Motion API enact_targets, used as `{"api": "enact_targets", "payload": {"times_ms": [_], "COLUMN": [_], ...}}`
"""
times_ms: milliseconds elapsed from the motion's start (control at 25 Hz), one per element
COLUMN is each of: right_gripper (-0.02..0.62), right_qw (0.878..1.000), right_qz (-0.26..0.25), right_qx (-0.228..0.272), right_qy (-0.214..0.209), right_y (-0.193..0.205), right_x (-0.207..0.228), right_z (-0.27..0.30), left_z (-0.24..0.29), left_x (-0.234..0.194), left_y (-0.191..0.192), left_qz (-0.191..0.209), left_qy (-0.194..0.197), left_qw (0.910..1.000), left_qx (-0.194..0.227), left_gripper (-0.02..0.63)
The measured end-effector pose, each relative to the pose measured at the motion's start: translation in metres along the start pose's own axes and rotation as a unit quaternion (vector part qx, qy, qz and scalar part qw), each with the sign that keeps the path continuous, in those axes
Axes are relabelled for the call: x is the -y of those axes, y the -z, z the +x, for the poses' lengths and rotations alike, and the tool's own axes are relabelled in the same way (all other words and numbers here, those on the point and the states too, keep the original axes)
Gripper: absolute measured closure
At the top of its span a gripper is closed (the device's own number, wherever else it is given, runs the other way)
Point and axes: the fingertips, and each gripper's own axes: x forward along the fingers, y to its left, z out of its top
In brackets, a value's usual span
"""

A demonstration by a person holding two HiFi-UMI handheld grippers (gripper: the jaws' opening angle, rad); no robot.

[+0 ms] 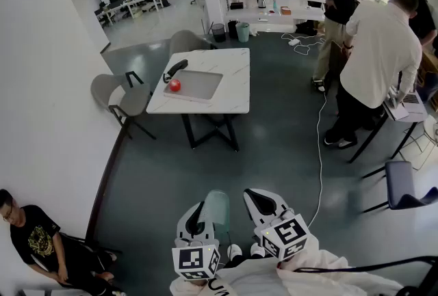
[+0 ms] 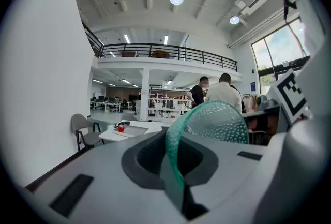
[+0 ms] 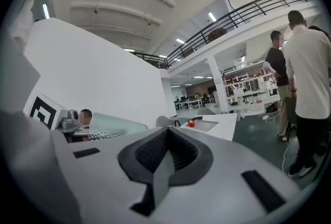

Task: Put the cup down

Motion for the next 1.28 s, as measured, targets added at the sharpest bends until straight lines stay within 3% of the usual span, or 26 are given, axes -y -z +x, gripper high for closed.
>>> {"api": "enact_targets", "payload": {"times_ms": [440, 920, 1280], "right_gripper": [0.595, 0.595, 0.595], "right_qw": [1.0, 1.0, 1.0], "right_qz": [0.003, 0.007, 0.0], "right_qx": [0.003, 0.01, 0.024], "right_qy": [-0.014, -0.016, -0.014], "right_y": [-0.001, -0.01, -0.02], "right_x": [0.005, 0.031, 0.06], "right_z": [0.0, 0.011, 0.061], "left_z": [0.008, 0.022, 0.077], "left_x": [0.004, -0.003, -0.039], "left_y": [-0.001, -0.009, -0.02], "left_qz": [0.001, 0.012, 0.014], "left_qy": [-0.003, -0.032, -0.039], "left_qw": [1.0, 0.9994, 0.9987], "left_qx": [0.0, 0.013, 0.03], "left_gripper": [0.581, 0.581, 0.581]}}
